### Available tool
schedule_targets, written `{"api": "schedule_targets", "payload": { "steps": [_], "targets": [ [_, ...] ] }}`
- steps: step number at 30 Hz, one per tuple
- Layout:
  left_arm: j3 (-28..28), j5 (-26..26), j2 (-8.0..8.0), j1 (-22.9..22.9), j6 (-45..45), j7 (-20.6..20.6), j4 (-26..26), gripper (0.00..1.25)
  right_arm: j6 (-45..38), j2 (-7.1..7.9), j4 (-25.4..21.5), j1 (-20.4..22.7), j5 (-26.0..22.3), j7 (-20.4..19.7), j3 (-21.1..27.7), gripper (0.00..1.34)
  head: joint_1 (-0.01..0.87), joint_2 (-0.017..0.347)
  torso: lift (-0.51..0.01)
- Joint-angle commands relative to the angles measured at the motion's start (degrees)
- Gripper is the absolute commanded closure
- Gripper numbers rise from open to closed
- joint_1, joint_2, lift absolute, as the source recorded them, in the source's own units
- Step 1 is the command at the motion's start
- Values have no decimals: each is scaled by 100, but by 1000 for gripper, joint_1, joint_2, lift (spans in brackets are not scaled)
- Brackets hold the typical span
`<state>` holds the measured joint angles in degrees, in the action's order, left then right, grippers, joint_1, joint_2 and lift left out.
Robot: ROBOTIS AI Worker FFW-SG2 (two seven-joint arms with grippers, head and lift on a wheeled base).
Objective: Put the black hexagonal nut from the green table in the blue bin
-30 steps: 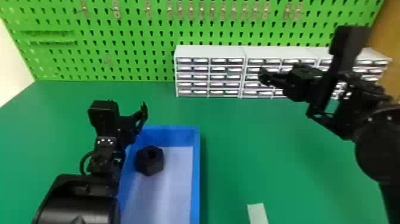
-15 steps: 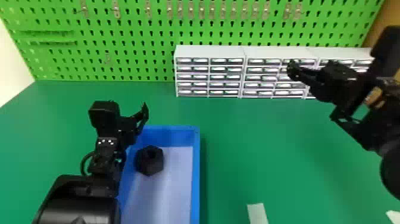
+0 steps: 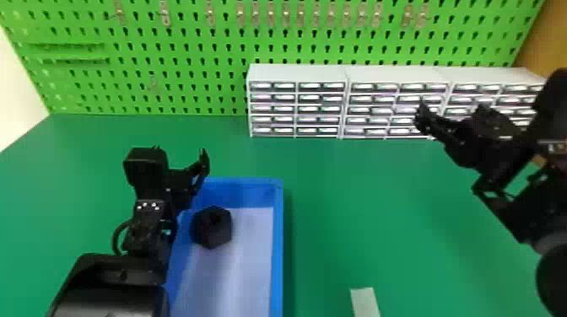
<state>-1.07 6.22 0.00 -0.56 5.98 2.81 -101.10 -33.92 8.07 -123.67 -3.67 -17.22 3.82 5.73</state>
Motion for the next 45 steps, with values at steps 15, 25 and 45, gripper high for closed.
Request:
{"api": "schedule_targets", "payload": {
  "steps": [15,25,45],
  "targets": [
    [46,37,-15,-278,0,0,-226,372,544,-350,-149,956,492,-153,-54,113,657,57,-95],
    [72,46,-15,-462,9,-44,-314,372,632,-402,-157,1316,711,-153,-107,113,657,57,-95],
    [-33,55,-15,-823,9,-62,-569,377,729,-525,-280,1844,896,-162,-2,114,657,57,-95]
  ]
}}
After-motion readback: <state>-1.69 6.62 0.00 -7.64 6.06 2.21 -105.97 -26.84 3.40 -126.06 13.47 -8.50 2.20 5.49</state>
